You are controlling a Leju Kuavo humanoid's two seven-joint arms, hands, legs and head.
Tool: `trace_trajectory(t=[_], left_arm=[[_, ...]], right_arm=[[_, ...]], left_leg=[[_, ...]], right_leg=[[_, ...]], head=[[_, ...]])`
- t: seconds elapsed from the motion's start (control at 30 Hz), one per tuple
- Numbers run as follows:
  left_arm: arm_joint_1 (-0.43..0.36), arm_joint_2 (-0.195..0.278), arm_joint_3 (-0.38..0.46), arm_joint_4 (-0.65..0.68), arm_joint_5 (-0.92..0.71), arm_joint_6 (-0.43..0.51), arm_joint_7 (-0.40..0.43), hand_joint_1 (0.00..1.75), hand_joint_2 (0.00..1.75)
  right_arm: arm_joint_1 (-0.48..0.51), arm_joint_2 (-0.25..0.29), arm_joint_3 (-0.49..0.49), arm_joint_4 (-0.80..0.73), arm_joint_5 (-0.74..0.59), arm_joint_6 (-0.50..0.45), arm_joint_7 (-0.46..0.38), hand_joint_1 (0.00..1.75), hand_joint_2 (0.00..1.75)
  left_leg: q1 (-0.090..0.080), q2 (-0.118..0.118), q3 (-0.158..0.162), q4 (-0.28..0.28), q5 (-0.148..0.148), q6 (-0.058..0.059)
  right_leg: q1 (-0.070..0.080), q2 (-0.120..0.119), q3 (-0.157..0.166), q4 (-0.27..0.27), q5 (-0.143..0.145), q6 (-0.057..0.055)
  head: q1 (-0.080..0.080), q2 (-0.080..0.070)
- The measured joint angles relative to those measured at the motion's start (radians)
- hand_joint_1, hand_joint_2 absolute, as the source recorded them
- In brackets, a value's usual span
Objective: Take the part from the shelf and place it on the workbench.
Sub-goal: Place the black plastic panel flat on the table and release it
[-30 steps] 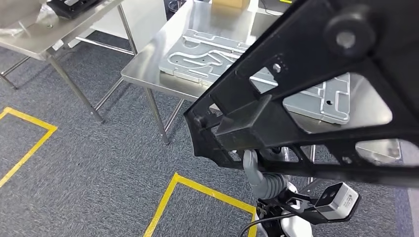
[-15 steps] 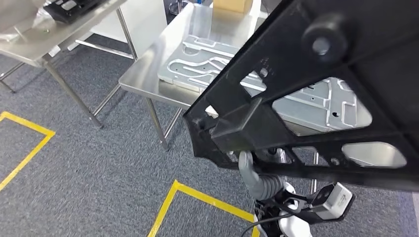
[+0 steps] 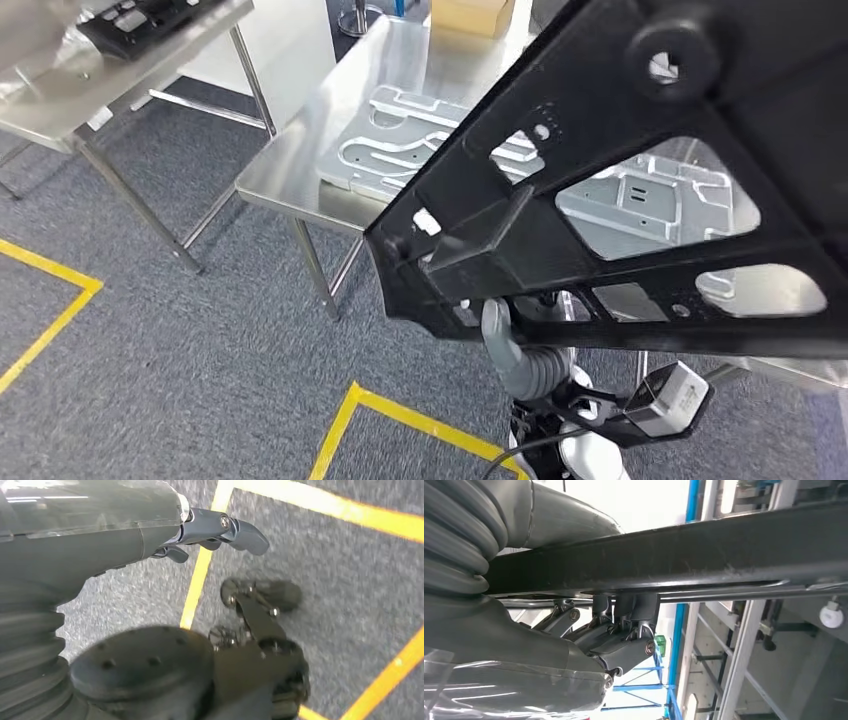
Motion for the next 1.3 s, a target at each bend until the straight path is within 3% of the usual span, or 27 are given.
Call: trace_trajectory(t=[0.07, 0.2, 0.23, 0.27, 0.33, 0.4, 0.47, 0.57, 0.63, 0.7, 0.73, 0.77, 0.8, 0.83, 0.9, 1.0, 1.07, 1.13, 1.2, 1.23, 1.27, 1.3], left_arm=[[0.000, 0.000, 0.000, 0.000, 0.000, 0.000, 0.000, 0.00, 1.75], [-0.004, 0.000, 0.000, 0.000, 0.000, 0.000, 0.000, 0.00, 1.75], [-0.003, 0.000, 0.000, 0.000, 0.000, 0.000, 0.000, 0.00, 1.75], [-0.002, 0.000, 0.000, 0.000, 0.000, 0.000, 0.000, 0.00, 1.75], [0.000, -0.001, 0.001, 0.000, -0.001, 0.000, 0.000, 0.00, 1.75], [-0.002, -0.003, 0.001, 0.000, -0.001, 0.000, 0.001, 0.00, 1.75], [-0.003, -0.004, 0.001, 0.001, -0.002, 0.000, 0.002, 0.00, 1.75], [-0.005, -0.003, 0.001, 0.001, -0.002, 0.000, 0.003, 0.00, 1.75], [-0.006, -0.003, 0.001, 0.001, -0.002, 0.000, 0.003, 0.00, 1.75], [-0.005, -0.003, 0.002, 0.001, -0.002, 0.000, 0.003, 0.00, 1.75], [-0.003, -0.002, 0.002, 0.001, -0.002, 0.000, 0.004, 0.00, 1.75], [-0.002, -0.002, 0.002, 0.001, -0.002, 0.000, 0.004, 0.00, 1.75], [-0.001, -0.002, 0.002, 0.001, -0.002, 0.000, 0.004, 0.00, 1.75], [0.000, -0.002, 0.002, 0.001, -0.002, 0.000, 0.004, 0.00, 1.75], [-0.001, -0.001, 0.003, 0.001, -0.002, 0.000, 0.004, 0.00, 1.75], [-0.001, 0.000, 0.005, 0.001, -0.002, 0.000, 0.004, 0.00, 1.75], [0.000, 0.000, 0.007, 0.001, -0.002, 0.000, 0.005, 0.00, 1.75], [-0.002, 0.000, 0.009, 0.001, 0.001, 0.001, 0.005, 0.00, 1.75], [-0.003, 0.000, 0.010, 0.001, 0.003, 0.001, 0.007, 0.00, 1.75], [-0.002, 0.000, 0.010, 0.001, 0.004, 0.001, 0.008, 0.00, 1.75], [-0.001, 0.000, 0.011, 0.001, 0.005, 0.001, 0.010, 0.00, 1.75], [0.000, 0.000, 0.011, 0.001, 0.004, 0.001, 0.012, 0.00, 1.75]], right_arm=[[-0.005, -0.002, 0.001, 0.001, -0.002, -0.005, -0.001, 1.75, 1.75], [-0.011, -0.007, 0.003, 0.005, -0.002, -0.010, -0.001, 1.75, 1.75], [-0.011, -0.008, 0.003, 0.007, -0.003, -0.010, -0.001, 1.75, 1.75], [-0.011, -0.010, 0.003, 0.008, -0.004, -0.011, -0.001, 1.75, 1.75], [-0.012, -0.012, 0.005, 0.010, -0.006, -0.013, -0.002, 1.75, 1.75], [-0.013, -0.015, 0.008, 0.010, -0.010, -0.018, -0.003, 1.75, 1.75], [-0.012, -0.017, 0.012, 0.010, -0.011, -0.024, -0.003, 1.75, 1.75], [-0.011, -0.017, 0.018, 0.008, -0.011, -0.030, -0.005, 1.75, 1.75], [-0.012, -0.017, 0.021, 0.007, -0.011, -0.030, -0.006, 1.75, 1.75], [-0.010, -0.017, 0.024, 0.007, -0.011, -0.030, -0.007, 1.75, 1.75], [-0.009, -0.017, 0.025, 0.008, -0.010, -0.030, -0.006, 1.75, 1.75], [-0.009, -0.017, 0.026, 0.008, -0.010, -0.030, -0.006, 1.75, 1.75], [-0.008, -0.017, 0.026, 0.008, -0.010, -0.030, -0.006, 1.75, 1.75], [-0.008, -0.017, 0.026, 0.008, -0.010, -0.030, -0.006, 1.75, 1.75], [-0.009, -0.018, 0.026, 0.008, -0.010, -0.030, -0.007, 1.75, 1.75], [-0.009, -0.018, 0.027, 0.008, -0.010, -0.030, -0.007, 1.75, 1.75], [-0.010, -0.018, 0.027, 0.007, -0.010, -0.030, -0.007, 1.75, 1.75], [-0.011, -0.018, 0.028, 0.007, -0.009, -0.030, -0.008, 1.75, 1.75], [-0.009, -0.018, 0.029, 0.008, -0.005, -0.030, -0.008, 1.75, 1.75], [-0.007, -0.018, 0.030, 0.009, -0.002, -0.030, -0.007, 1.75, 1.75], [-0.005, -0.018, 0.031, 0.009, 0.001, -0.031, -0.004, 1.75, 1.75], [-0.003, -0.018, 0.031, 0.008, 0.006, -0.031, -0.001, 1.75, 1.75]], left_leg=[[0.003, -0.001, 0.015, -0.007, -0.004, 0.010], [0.000, -0.002, 0.036, -0.011, -0.022, 0.024], [-0.002, -0.003, 0.044, -0.011, -0.029, 0.024], [-0.004, -0.003, 0.054, -0.011, -0.036, 0.024], [-0.007, -0.004, 0.077, -0.012, -0.052, 0.023], [-0.009, -0.005, 0.091, -0.014, -0.066, 0.015], [-0.010, -0.005, 0.100, -0.011, -0.069, 0.002], [-0.009, -0.003, 0.096, 0.023, -0.087, -0.019], [-0.005, -0.002, 0.045, 0.120, -0.131, -0.029], [-0.001, -0.002, -0.034, 0.239, -0.176, -0.035], [0.001, -0.002, -0.060, 0.265, -0.177, -0.036], [0.002, -0.002, -0.068, 0.254, -0.155, -0.037], [0.004, -0.002, -0.058, 0.206, -0.113, -0.036], [0.004, -0.001, -0.036, 0.136, -0.063, -0.033], [0.000, 0.001, 0.001, 0.027, -0.018, -0.026], [-0.004, 0.001, 0.017, -0.004, -0.016, -0.006], [0.000, 0.001, 0.031, -0.013, -0.011, 0.005], [0.002, 0.000, 0.043, -0.019, -0.014, 0.013], [0.001, -0.001, 0.049, -0.019, -0.022, 0.017], [0.000, -0.001, 0.053, -0.019, -0.027, 0.018], [0.000, -0.001, 0.060, -0.019, -0.032, 0.017], [0.000, -0.002, 0.069, -0.019, -0.039, 0.015]], right_leg=[[-0.002, -0.001, -0.016, 0.041, -0.008, 0.009], [-0.005, -0.002, -0.167, 0.260, -0.086, 0.019], [-0.005, -0.002, -0.189, 0.275, -0.085, 0.017], [-0.004, -0.002, -0.194, 0.255, -0.059, 0.012], [0.002, -0.003, -0.162, 0.134, 0.038, -0.005], [0.011, -0.005, -0.130, 0.036, 0.083, -0.019], [0.015, -0.005, -0.121, 0.012, 0.079, -0.027], [0.007, -0.004, -0.095, -0.003, 0.087, -0.040], [0.004, -0.005, -0.082, -0.007, 0.080, -0.047], [0.004, -0.004, -0.074, -0.006, 0.069, -0.049], [0.003, -0.003, -0.068, -0.005, 0.063, -0.048], [0.003, -0.002, -0.060, -0.005, 0.056, -0.046], [0.003, -0.001, -0.049, -0.004, 0.049, -0.044], [0.002, -0.001, -0.039, -0.004, 0.040, -0.041], [0.003, -0.001, -0.023, -0.003, 0.026, -0.031], [0.005, -0.001, -0.015, 0.004, 0.019, -0.011], [0.003, -0.002, -0.022, 0.036, 0.014, 0.000], [0.000, -0.003, -0.071, 0.125, -0.018, 0.010], [-0.002, -0.003, -0.148, 0.235, -0.064, 0.015], [-0.002, -0.003, -0.176, 0.264, -0.071, 0.015], [-0.002, -0.003, -0.189, 0.261, -0.058, 0.014], [-0.002, -0.004, -0.182, 0.222, -0.022, 0.010]], head=[[0.001, 0.000], [0.002, 0.000], [0.002, 0.000], [0.002, 0.000], [0.002, 0.000], [0.001, 0.000], [0.000, 0.000], [0.000, 0.000], [-0.001, 0.000], [-0.001, 0.000], [-0.001, 0.000], [-0.001, 0.000], [-0.001, 0.000], [-0.001, 0.000], [-0.001, 0.000], [0.000, 0.000], [0.000, 0.000], [0.002, 0.000], [0.003, 0.000], [0.002, 0.000], [0.003, 0.000], [0.003, 0.000]])
